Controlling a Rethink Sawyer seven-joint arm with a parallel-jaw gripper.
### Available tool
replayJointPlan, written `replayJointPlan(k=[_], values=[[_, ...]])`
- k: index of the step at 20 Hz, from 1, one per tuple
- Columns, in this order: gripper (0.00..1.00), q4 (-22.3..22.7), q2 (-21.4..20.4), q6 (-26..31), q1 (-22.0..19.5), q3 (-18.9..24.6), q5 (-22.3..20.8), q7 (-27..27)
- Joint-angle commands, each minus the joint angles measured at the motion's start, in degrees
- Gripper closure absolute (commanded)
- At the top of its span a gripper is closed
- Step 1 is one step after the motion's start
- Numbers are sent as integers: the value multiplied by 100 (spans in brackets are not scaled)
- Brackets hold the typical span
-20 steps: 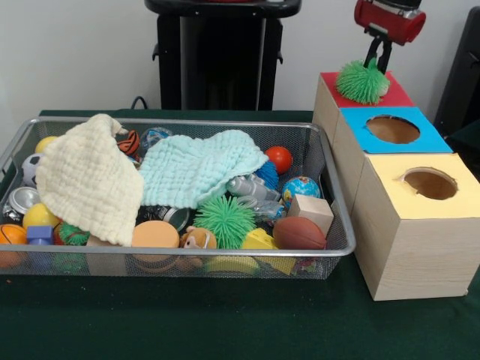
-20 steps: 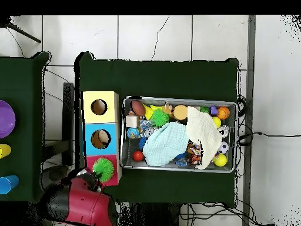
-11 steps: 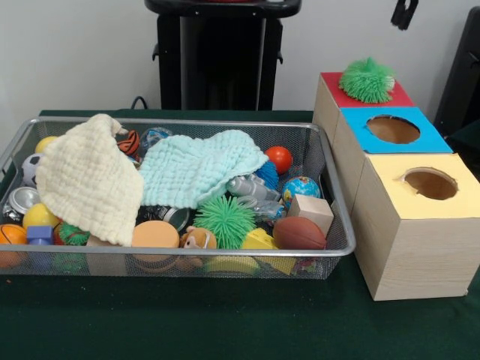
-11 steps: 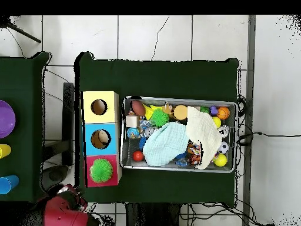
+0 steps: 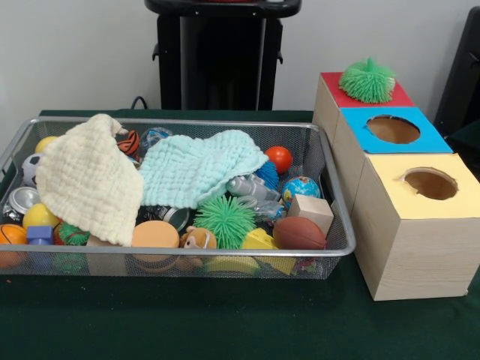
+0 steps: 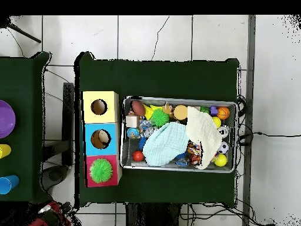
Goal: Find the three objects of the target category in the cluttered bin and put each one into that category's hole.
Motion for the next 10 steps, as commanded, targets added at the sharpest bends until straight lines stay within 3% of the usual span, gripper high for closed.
replayJointPlan(k=[1, 6, 10], values=[[100, 437, 82, -493, -526, 307, 98, 1091], [100, 689, 104, -1055, -1123, 742, 211, 614], [100, 384, 324, -886, -1346, 751, 5, 691]])
